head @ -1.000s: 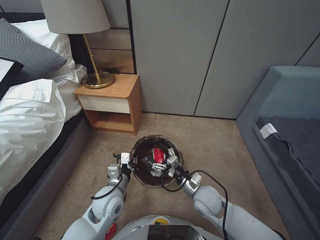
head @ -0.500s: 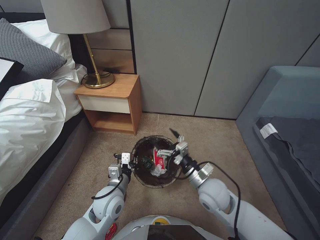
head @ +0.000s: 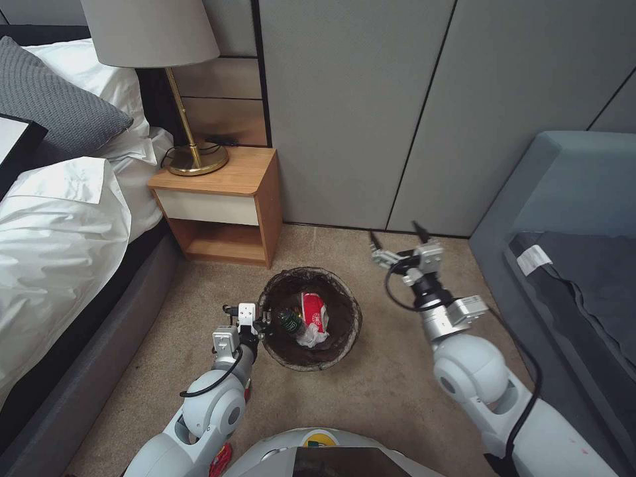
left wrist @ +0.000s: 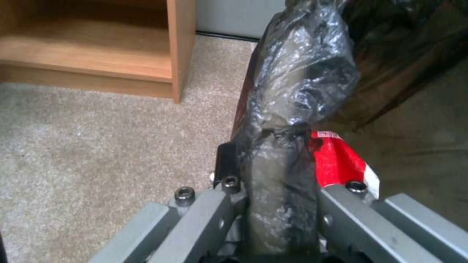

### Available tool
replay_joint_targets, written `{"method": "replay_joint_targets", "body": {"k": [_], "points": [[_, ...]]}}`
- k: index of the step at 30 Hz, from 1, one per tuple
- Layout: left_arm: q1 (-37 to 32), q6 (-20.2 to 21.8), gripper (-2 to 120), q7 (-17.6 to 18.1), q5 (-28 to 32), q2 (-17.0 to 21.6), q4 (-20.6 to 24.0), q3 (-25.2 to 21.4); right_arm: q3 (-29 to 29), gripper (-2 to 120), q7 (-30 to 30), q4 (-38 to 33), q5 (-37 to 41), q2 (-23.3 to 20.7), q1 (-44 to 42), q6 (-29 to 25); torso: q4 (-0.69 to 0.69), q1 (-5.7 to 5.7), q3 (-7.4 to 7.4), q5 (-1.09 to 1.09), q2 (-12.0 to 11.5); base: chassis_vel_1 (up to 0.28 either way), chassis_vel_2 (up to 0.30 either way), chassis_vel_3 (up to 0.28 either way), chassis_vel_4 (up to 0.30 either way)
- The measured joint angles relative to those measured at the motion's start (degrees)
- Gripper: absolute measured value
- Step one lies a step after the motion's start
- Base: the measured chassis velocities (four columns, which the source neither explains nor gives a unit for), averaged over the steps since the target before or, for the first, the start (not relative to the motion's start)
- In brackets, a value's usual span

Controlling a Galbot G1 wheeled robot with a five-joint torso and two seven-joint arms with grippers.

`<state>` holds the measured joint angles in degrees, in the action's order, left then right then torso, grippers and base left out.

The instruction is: Pick up the trash bin, then pick up the garbage from the floor and place it into the trash bin.

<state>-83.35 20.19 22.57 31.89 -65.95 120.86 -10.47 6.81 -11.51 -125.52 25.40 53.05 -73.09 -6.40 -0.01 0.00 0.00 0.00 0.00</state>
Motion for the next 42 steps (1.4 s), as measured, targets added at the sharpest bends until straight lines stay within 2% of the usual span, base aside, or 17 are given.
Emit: {"method": "replay_joint_targets", "body": {"k": [1, 3, 4, 6, 7, 9, 10, 11, 16, 19, 26, 42], "points": [[0.0, 0.0, 3, 0.0, 0.0, 0.0, 0.0, 0.0, 0.0, 100, 0.0, 0.0, 0.0, 0.0, 0.0, 0.0, 0.0, 0.0, 0.0, 0.0, 0.0, 0.0, 0.0, 0.0, 0.0], [-0.39, -0.17, 3, 0.01, -0.17, -0.23, -0.01, -0.62, 8.38, 100, -4.32, -2.09, -0.48, 1.44, -3.06, 4.53, 0.01, 0.0, 0.0, 0.0, 0.0, 0.0, 0.0, 0.0, 0.0], [-0.39, -0.17, 3, 0.01, -0.17, -0.23, -0.01, -0.62, 8.38, 100, -4.32, -2.09, -0.48, 1.44, -3.06, 4.53, 0.01, 0.0, 0.0, 0.0, 0.0, 0.0, 0.0, 0.0, 0.0], [-0.42, -0.21, 3, 0.03, -0.21, -0.19, -0.01, -1.05, 15.59, 100, -5.73, -2.65, -2.04, 3.21, -5.97, 6.66, 0.0, 0.0, 0.0, 0.0, 0.0, 0.0, 0.0, 0.0, 0.0], [-0.42, -0.21, 3, 0.03, -0.21, -0.19, -0.01, -1.05, 15.59, 100, -5.73, -2.65, -2.04, 3.21, -5.97, 6.66, 0.0, 0.0, 0.0, 0.0, 0.0, 0.0, 0.0, 0.0, 0.0], [-0.38, -0.26, 3, 0.05, -0.19, -0.06, 0.05, -1.53, 20.23, 100, -6.52, -2.84, -3.85, 4.81, -9.5, 7.79, 0.03, 0.0, 0.0, 0.0, 0.0, 0.0, 0.0, 0.0, 0.0], [-0.35, -0.32, 3, 0.07, -0.2, -0.03, 0.09, -1.75, 21.31, 100, -6.71, -2.81, -4.84, 5.68, -10.91, 7.9, -0.01, 0.0, 0.0, 0.0, 0.0, 0.0, 0.0, 0.0, 0.0], [-0.35, -0.39, 3, 0.08, -0.2, -0.05, 0.17, -1.91, 21.96, 100, -6.76, -2.59, -5.97, 6.52, -12.22, 7.87, 0.01, 0.0, 0.0, -0.01, 0.0, 0.0, 0.0, 0.0, 0.0], [-1.54, -0.77, 3, 0.07, -0.66, -0.45, 1.05, -3.32, 21.94, 100, -7.42, -0.09, -10.24, 9.66, -15.41, 6.25, 0.0, 0.0, 0.0, 0.0, 0.0, 0.0, 0.0, 0.0, 0.0], [-2.16, -1.13, 3, 0.0, -1.18, -0.29, 1.33, -4.55, 20.88, 100, -8.31, 2.56, -13.46, 13.1, -17.43, 4.2, 0.02, 0.0, 0.0, -0.02, 0.0, 0.0, 0.0, 0.0, 0.0], [-2.53, -1.54, 3, -0.11, -1.94, -0.36, 1.42, -5.12, 19.87, 100, -9.36, 5.34, -16.31, 17.32, -18.69, 2.49, 0.0, 0.0, 0.0, -0.02, 0.0, 0.0, 0.0, 0.0, 0.0], [-3.53, -2.41, 3, -0.23, -2.87, -1.35, 1.39, -5.32, 19.05, 100, -10.51, 6.17, -17.82, 19.38, -18.79, 1.9, 0.01, 0.0, 0.0, -0.01, 0.0, 0.0, 0.0, 0.0, 0.0]]}}
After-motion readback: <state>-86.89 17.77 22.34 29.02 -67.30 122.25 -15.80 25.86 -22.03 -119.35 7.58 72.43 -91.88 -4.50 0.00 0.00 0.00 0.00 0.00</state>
